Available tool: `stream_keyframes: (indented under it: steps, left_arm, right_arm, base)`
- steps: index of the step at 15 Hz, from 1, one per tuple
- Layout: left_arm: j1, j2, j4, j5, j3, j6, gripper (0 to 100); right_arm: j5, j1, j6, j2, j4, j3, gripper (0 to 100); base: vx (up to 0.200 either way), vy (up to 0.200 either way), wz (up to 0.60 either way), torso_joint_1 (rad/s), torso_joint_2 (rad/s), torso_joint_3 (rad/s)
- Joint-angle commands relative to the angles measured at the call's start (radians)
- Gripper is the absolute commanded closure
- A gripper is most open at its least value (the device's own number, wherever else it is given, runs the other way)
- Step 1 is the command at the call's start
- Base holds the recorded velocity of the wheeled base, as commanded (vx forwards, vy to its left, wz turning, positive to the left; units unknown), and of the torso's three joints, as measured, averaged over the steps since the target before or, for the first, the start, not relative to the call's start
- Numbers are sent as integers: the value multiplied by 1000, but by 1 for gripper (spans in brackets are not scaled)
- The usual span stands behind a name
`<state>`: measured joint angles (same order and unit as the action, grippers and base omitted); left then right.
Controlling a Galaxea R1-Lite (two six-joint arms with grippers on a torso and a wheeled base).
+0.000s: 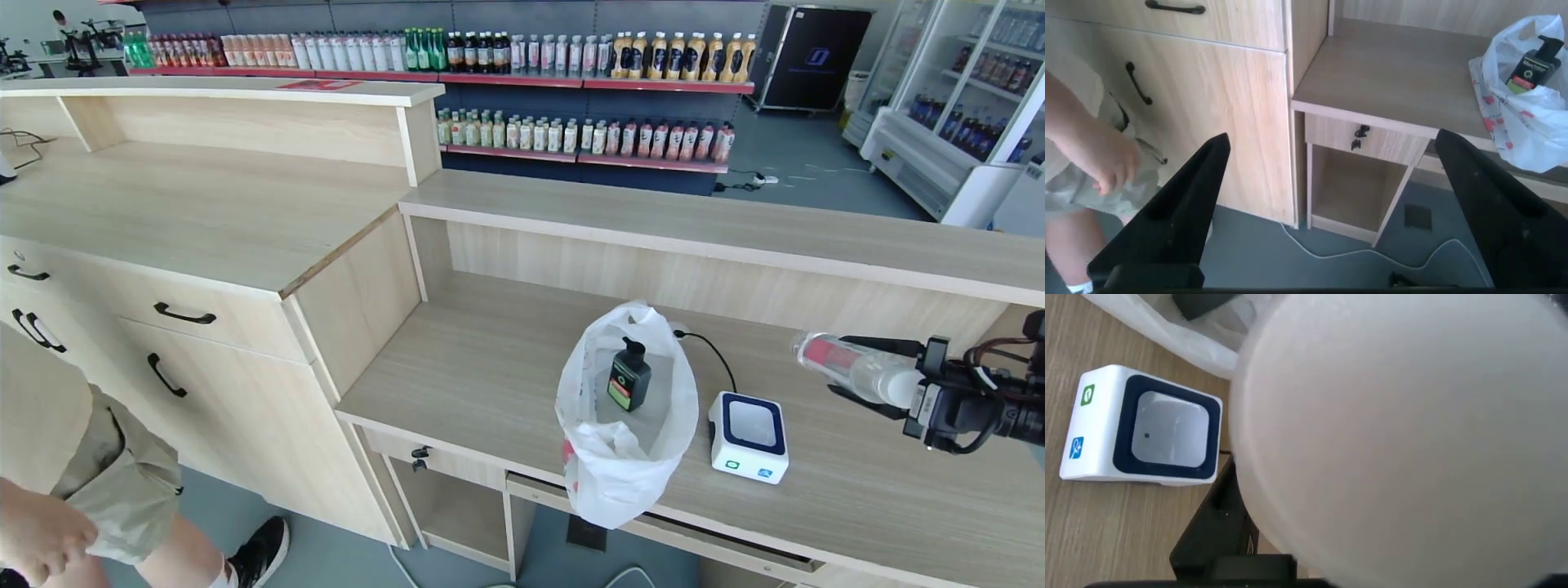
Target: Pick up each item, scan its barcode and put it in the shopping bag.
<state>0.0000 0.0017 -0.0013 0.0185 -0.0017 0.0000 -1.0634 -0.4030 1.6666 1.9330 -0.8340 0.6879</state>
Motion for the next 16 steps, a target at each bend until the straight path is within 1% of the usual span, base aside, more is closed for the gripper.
stream_keyframes:
  steps: [1, 7, 9, 16]
  left_arm:
    - [0, 0, 0, 0, 0, 0, 0]
    - [0, 0, 0, 0, 0, 0, 0]
    - [0, 0, 0, 0, 0, 0, 0]
    - [0, 0, 0, 0, 0, 0, 0]
  right_arm:
    - [0, -2, 1, 14, 4, -11, 100]
    - [3, -4, -1, 41, 10, -36, 100]
    - [5, -4, 2, 49, 30, -34, 100]
    - [10, -4, 18, 77, 32, -37, 100]
  base:
    - [0, 0, 0, 0, 0, 0]
    - [0, 0, 0, 0, 0, 0]
    - [0, 0, 0, 0, 0, 0]
    - [0, 0, 0, 0, 0, 0]
